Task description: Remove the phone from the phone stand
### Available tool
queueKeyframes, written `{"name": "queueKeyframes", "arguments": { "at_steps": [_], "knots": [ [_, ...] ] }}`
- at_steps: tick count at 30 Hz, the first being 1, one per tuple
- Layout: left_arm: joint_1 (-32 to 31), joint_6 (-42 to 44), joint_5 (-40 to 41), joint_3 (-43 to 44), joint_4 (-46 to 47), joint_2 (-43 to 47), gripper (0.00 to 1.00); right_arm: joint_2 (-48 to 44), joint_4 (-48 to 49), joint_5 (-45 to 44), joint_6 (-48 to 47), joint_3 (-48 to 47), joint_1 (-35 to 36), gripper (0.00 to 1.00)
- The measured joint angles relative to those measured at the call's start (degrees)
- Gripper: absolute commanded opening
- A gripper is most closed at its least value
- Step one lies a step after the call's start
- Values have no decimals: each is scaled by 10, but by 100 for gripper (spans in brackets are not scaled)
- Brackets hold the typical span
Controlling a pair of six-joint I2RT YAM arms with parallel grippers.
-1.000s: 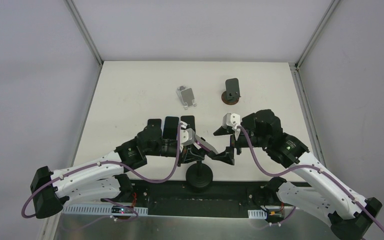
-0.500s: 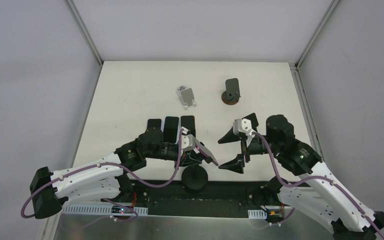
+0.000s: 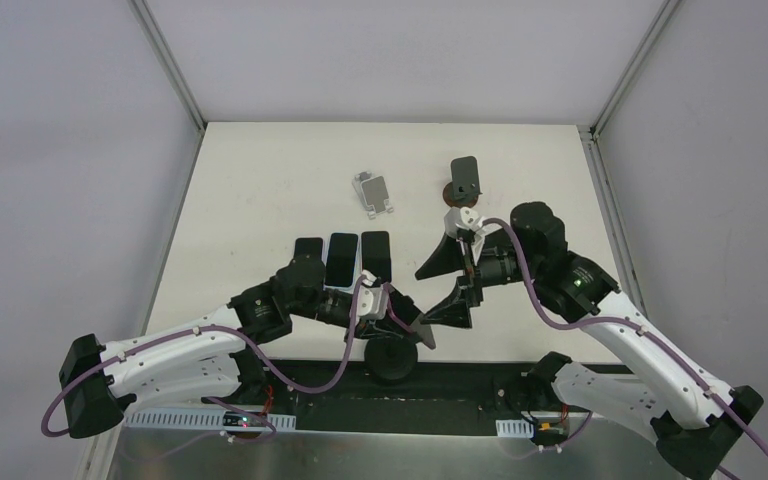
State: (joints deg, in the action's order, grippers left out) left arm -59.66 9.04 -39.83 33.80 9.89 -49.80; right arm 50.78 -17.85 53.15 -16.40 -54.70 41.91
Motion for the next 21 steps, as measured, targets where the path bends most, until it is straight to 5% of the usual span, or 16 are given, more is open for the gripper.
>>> {"name": "queueKeyframes", "arguments": {
  "at_steps": [21],
  "knots": [
    [0,20,-50,5,-29,-11,0,36,54,-64,-16,1,85,99]
  ]
}}
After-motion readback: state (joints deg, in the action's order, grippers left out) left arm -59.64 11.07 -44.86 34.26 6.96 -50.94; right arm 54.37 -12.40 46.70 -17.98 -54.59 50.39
